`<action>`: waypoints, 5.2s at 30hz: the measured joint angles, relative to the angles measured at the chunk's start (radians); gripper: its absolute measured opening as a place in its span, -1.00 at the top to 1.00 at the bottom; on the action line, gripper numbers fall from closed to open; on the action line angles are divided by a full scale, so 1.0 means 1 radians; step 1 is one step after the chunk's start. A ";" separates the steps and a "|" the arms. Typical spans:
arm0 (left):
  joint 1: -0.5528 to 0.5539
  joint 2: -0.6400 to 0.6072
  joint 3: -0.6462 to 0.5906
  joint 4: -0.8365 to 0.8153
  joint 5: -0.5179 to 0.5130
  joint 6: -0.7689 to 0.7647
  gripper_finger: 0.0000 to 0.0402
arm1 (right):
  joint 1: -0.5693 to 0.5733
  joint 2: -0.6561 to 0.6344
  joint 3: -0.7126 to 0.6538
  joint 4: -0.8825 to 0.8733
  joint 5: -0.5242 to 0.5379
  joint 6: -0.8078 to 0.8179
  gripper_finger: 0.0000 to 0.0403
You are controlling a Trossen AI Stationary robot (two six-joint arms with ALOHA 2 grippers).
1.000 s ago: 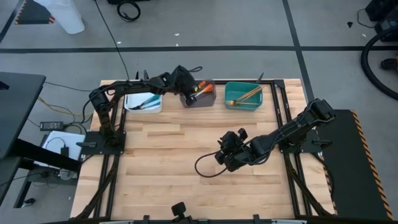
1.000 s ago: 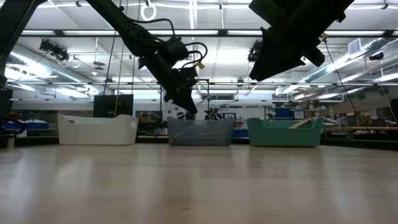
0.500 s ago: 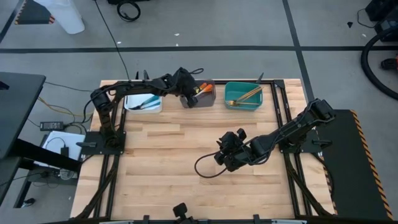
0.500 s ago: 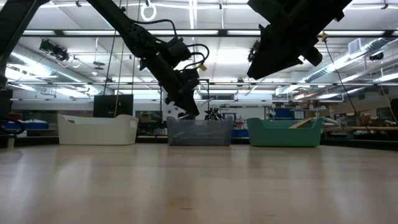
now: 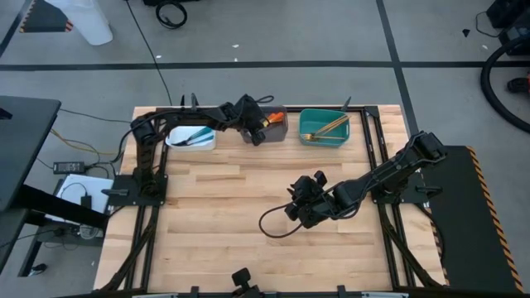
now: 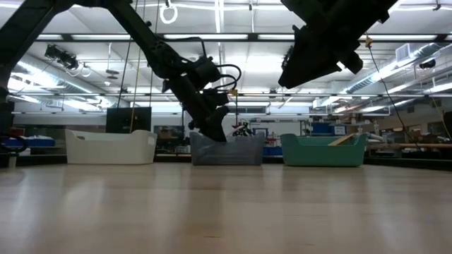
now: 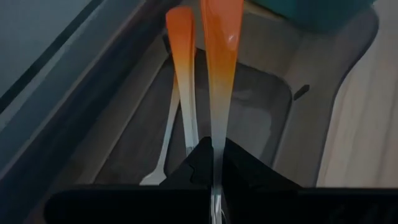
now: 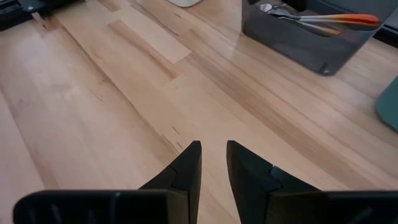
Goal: Sort silverware by color (type)
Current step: Put the orange fork into the black bin, then return to Home Position
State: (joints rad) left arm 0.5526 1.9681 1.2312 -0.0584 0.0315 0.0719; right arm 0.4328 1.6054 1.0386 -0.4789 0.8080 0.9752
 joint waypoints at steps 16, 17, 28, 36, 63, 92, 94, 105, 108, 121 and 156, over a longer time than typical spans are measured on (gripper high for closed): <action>0.000 0.010 0.000 -0.004 -0.009 -0.003 0.75 | -0.004 0.000 0.000 0.015 0.001 -0.036 0.57; 0.000 0.010 0.000 -0.007 -0.010 -0.003 0.70 | -0.004 0.000 0.000 0.015 0.001 -0.036 0.57; 0.000 -0.057 0.000 -0.055 -0.007 0.032 0.37 | -0.005 0.000 0.000 0.014 0.003 -0.054 0.57; -0.025 -0.168 0.000 -0.137 -0.002 0.053 0.41 | -0.005 0.000 0.000 0.014 0.003 -0.054 0.57; -0.227 -0.608 -0.001 -0.321 -0.053 0.123 0.42 | -0.065 -0.087 0.000 0.011 -0.084 -0.222 0.63; -0.422 -0.882 -0.099 -0.225 -0.002 0.142 0.42 | -0.125 -0.570 -0.061 0.090 -0.182 -0.607 0.65; -0.421 -0.890 -0.141 -0.194 -0.002 0.143 0.42 | -0.131 -0.594 -0.099 0.110 -0.183 -0.610 0.65; -0.382 -0.992 -0.353 -0.022 0.018 0.101 0.42 | -0.163 -0.818 -0.331 0.294 -0.252 -0.607 0.65; -0.376 -1.021 -0.400 0.024 0.022 0.090 0.42 | -0.173 -0.891 -0.375 0.318 -0.254 -0.597 0.65; -0.378 -1.113 -0.613 0.221 0.089 0.047 0.42 | -0.174 -1.158 -0.540 0.370 -0.243 -0.616 0.65; -0.375 -1.519 -1.090 0.374 0.079 -0.101 0.42 | -0.174 -1.440 -0.680 0.373 -0.262 -0.683 0.65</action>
State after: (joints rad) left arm 0.1774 0.4495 0.1409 0.3156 0.1108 -0.0296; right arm 0.2592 0.1650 0.3584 -0.1059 0.5457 0.2923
